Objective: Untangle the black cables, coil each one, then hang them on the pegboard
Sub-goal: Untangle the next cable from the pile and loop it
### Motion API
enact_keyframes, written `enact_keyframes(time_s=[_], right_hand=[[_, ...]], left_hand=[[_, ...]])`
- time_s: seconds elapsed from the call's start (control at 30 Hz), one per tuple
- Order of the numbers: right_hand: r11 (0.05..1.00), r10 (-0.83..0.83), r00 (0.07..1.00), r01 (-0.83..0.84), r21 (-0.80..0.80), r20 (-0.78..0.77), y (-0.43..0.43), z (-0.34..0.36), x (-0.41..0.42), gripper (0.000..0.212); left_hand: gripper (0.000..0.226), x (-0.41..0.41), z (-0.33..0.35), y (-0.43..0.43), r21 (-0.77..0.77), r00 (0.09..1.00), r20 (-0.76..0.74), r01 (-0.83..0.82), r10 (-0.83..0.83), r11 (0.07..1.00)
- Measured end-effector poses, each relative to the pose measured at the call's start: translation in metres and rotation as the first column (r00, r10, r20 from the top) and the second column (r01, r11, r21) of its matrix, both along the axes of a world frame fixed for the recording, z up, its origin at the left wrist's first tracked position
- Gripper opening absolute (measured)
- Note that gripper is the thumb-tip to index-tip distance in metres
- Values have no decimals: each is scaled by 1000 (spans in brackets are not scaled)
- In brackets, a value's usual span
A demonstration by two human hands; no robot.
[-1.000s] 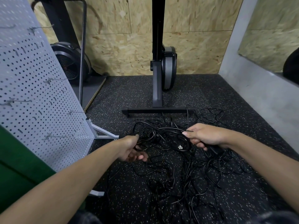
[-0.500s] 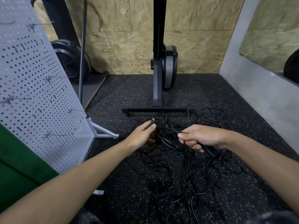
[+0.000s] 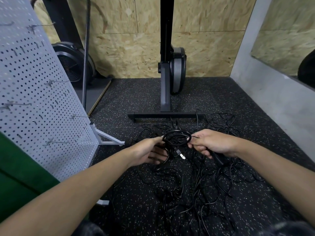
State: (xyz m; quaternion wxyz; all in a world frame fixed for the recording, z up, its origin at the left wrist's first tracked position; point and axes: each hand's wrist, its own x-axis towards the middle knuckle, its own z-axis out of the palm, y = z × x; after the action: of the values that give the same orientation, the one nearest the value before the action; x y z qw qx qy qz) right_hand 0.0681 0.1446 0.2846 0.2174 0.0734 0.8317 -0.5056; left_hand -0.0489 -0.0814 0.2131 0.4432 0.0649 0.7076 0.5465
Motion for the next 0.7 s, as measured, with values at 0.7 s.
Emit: enact_keyframes(time_s=[0.7], right_hand=[[960, -279, 959, 277, 51, 44, 26, -10, -5, 27]], left_hand=[[21, -5, 0, -10, 158, 993, -110, 48, -31, 986]])
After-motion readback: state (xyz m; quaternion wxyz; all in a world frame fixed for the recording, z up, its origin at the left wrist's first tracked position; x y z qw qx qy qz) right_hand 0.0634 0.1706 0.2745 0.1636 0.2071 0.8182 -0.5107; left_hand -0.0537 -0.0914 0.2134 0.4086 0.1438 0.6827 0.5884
